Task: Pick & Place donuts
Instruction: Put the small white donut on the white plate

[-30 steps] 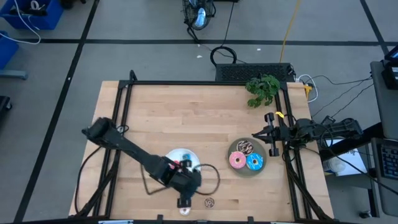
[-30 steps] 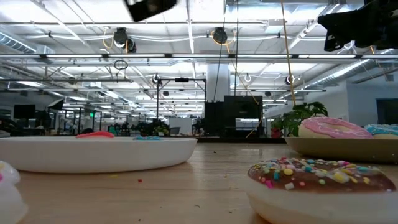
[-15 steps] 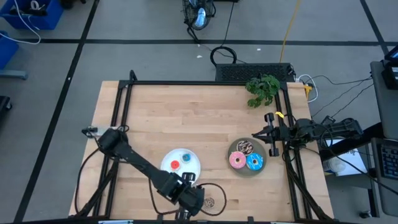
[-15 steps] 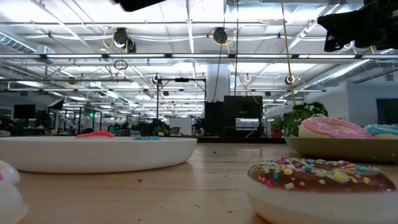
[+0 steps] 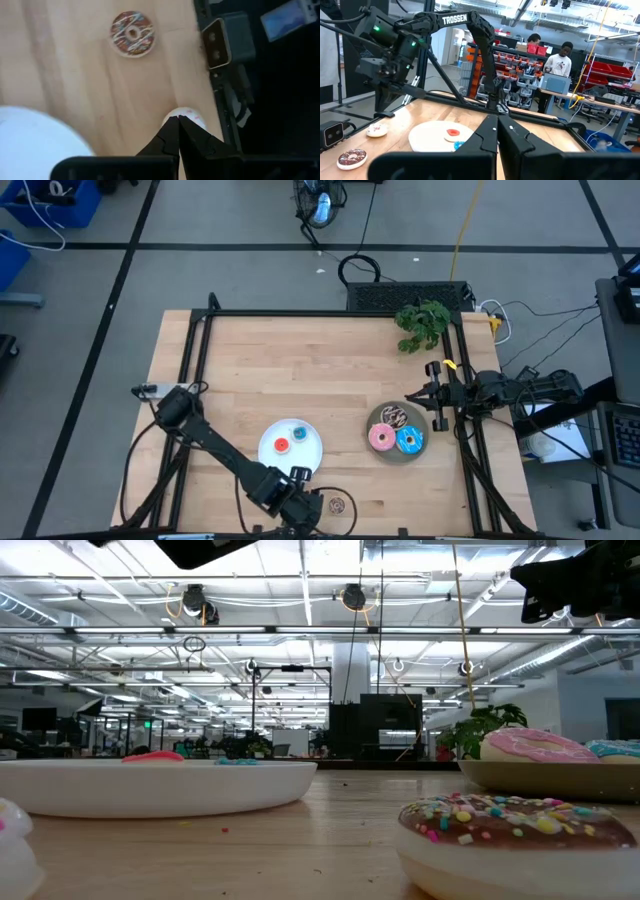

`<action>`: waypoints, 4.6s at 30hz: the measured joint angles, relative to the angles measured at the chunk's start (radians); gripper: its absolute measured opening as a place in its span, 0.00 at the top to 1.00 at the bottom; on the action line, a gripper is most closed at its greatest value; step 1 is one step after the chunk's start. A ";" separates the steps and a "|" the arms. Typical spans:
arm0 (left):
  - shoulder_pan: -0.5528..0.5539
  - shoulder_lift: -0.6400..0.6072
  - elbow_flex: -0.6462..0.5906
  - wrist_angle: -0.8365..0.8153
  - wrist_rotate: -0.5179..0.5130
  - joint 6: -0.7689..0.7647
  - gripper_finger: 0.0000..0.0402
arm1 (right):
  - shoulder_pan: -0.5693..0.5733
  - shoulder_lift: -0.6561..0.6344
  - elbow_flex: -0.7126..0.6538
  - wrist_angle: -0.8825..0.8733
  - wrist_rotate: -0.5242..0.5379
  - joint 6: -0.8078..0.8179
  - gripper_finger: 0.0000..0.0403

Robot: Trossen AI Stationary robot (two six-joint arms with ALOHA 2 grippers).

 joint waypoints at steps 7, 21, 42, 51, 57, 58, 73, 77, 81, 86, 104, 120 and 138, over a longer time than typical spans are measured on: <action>-0.018 0.000 -0.051 0.066 0.005 0.051 0.94 | 0.000 0.000 0.000 0.000 0.000 0.000 1.00; -0.018 0.000 -0.057 0.061 -0.087 -0.016 0.78 | 0.000 0.000 0.000 0.002 0.000 -0.003 1.00; -0.069 0.017 -0.056 0.096 -0.131 -0.079 0.44 | 0.000 0.000 0.000 0.005 0.000 0.014 1.00; -0.069 0.065 -0.055 0.062 -0.148 -0.052 0.35 | 0.000 0.008 0.000 0.021 0.001 0.012 1.00; -0.058 0.091 -0.055 0.058 -0.116 -0.054 0.35 | 0.000 0.009 0.000 0.022 0.001 0.015 1.00; -0.058 0.095 -0.055 0.057 -0.112 -0.055 0.36 | 0.000 0.009 0.000 0.022 0.001 0.015 1.00; -0.051 0.111 -0.055 0.024 -0.085 -0.073 0.48 | 0.000 0.015 0.000 0.023 0.001 0.015 1.00; -0.051 0.111 -0.055 0.024 -0.078 -0.074 0.52 | 0.000 0.015 0.000 0.023 0.001 0.015 1.00; -0.051 0.111 -0.055 0.024 -0.076 -0.081 0.56 | 0.000 0.015 0.000 0.023 0.000 0.015 1.00; -0.051 0.111 -0.056 0.024 -0.075 -0.081 0.60 | 0.000 0.015 0.000 0.023 0.001 0.016 1.00; -0.043 0.112 -0.003 0.041 -0.017 0.015 0.95 | 0.000 0.015 0.000 0.023 0.000 0.016 1.00; -0.034 0.109 0.568 -0.596 -0.161 -0.004 0.97 | 0.000 0.015 0.000 0.023 0.000 0.016 1.00; -0.012 -0.027 0.500 -0.755 -0.255 -0.156 0.98 | 0.000 0.016 0.000 0.022 -0.003 0.014 1.00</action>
